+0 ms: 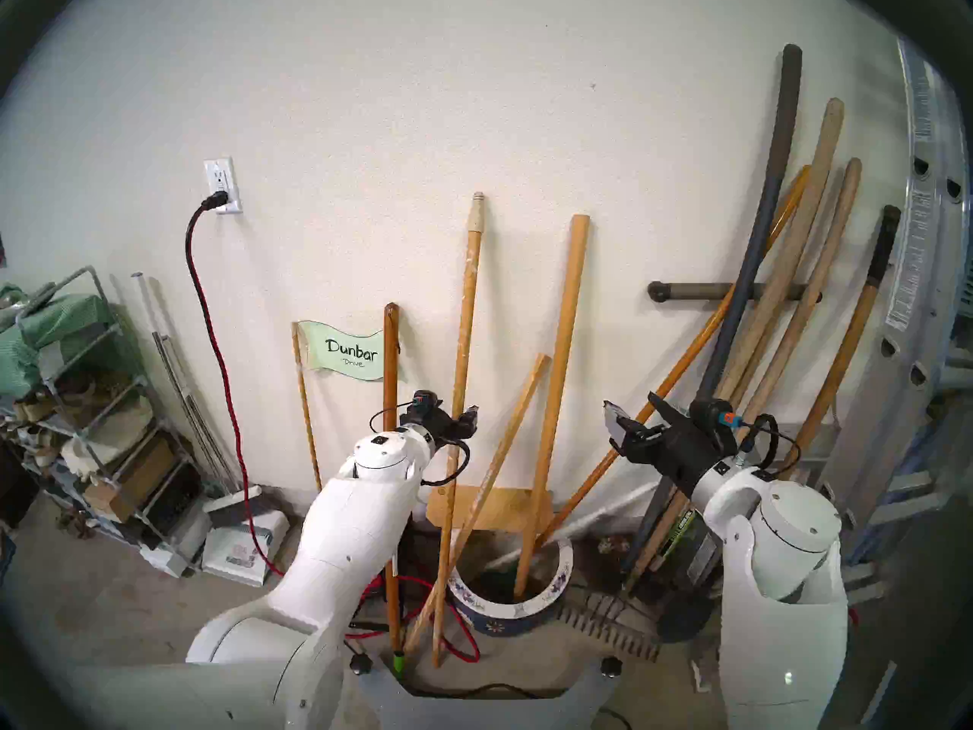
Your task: Put wooden sticks into the pot
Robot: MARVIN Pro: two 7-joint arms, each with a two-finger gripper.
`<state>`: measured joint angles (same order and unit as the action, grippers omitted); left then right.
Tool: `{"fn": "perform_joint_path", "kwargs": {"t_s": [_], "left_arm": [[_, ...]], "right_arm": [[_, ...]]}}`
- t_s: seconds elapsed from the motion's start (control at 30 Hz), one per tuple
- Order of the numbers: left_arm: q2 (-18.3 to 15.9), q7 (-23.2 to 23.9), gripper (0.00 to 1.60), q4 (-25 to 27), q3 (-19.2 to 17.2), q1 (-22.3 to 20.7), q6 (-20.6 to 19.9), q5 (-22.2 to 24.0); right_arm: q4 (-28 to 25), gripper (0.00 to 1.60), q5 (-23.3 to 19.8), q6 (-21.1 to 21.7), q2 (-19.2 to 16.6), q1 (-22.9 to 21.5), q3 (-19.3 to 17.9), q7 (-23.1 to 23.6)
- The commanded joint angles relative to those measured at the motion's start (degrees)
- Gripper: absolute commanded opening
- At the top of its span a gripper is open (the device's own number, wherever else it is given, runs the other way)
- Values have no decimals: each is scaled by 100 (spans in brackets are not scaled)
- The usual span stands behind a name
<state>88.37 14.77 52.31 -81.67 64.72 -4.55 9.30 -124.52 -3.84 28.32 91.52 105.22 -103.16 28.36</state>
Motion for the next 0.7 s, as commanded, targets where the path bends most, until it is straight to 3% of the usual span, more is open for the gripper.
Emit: {"fn": "perform_joint_path", "kwargs": {"t_s": [0.0, 0.03, 0.07, 0.13, 0.5, 0.67], "left_arm": [[13, 107, 160, -202, 23, -212, 94, 6], [14, 133, 117, -218, 29, -218, 104, 8], [20, 153, 58, -218, 34, -216, 105, 11], [30, 202, 0, -201, 27, -206, 109, 36], [45, 179, 0, -193, 42, -177, 158, 21], [3, 295, 0, 409, 9, 155, 140, 117]], "right_arm": [[-6, 160, 8, 14, -15, -1, -1, 4], [-6, 160, 8, 14, -15, -1, -1, 4], [-6, 160, 8, 14, -15, -1, -1, 4], [-6, 160, 8, 14, -15, -1, -1, 4], [-6, 160, 8, 14, -15, -1, -1, 4], [-5, 160, 8, 12, -14, -1, -1, 4]]}}
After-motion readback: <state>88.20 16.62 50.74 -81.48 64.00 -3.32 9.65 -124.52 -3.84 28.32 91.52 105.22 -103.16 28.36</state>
